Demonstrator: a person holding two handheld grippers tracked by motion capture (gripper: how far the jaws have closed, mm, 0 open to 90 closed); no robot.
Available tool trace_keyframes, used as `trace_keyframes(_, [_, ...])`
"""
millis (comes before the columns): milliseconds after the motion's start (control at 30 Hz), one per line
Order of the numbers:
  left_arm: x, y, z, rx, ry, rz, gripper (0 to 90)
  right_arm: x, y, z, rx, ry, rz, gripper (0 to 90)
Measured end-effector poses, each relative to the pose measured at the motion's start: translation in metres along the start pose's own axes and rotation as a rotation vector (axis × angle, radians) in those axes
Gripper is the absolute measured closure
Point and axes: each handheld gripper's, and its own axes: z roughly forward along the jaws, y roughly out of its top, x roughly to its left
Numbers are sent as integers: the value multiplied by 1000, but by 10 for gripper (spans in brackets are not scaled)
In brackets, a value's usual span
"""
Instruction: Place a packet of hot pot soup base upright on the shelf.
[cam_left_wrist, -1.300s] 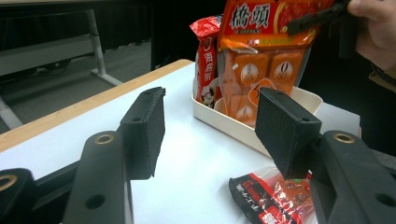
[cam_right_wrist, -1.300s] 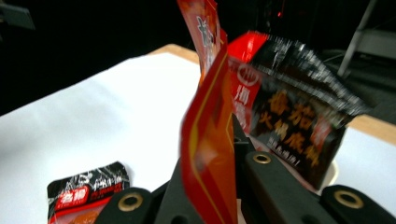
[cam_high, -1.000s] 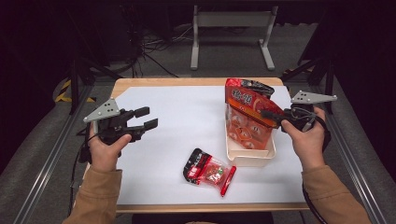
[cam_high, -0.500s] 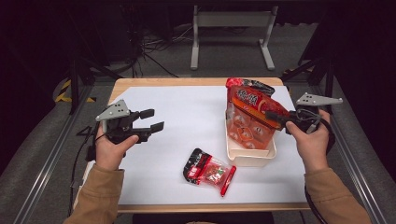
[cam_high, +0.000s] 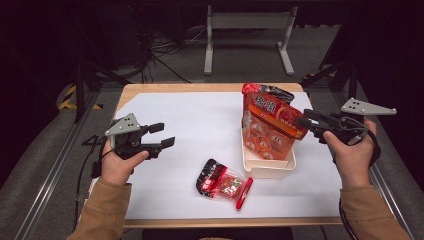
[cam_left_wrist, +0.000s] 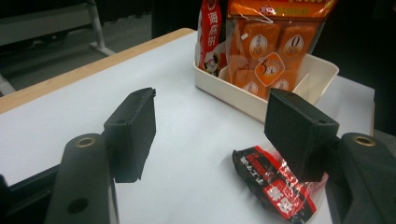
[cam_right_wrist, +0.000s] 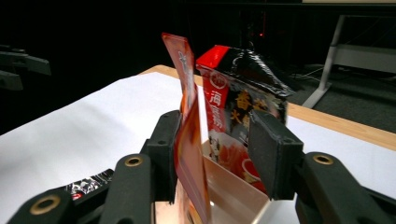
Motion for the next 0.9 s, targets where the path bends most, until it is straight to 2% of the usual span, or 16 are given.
trace_keyframes(100, [-2,-2,0,18,4,7,333,-3,-2,-9,-8,1,-4,517])
trace_keyframes(200, [-7,-8,1,53,-6,0,324,-4,-3,-19,-27,-2,-11,491])
trace_keyframes(333, [-9,-13,2,71,-17,2,323,-6,-5,-30,-33,-14,-22,488])
trace_keyframes(633, [-13,-19,4,126,-38,18,315,-13,-13,-39,-17,-32,-52,475])
trace_keyframes(900, [-21,-27,12,182,-60,36,303,-22,-30,-41,8,-72,-37,459])
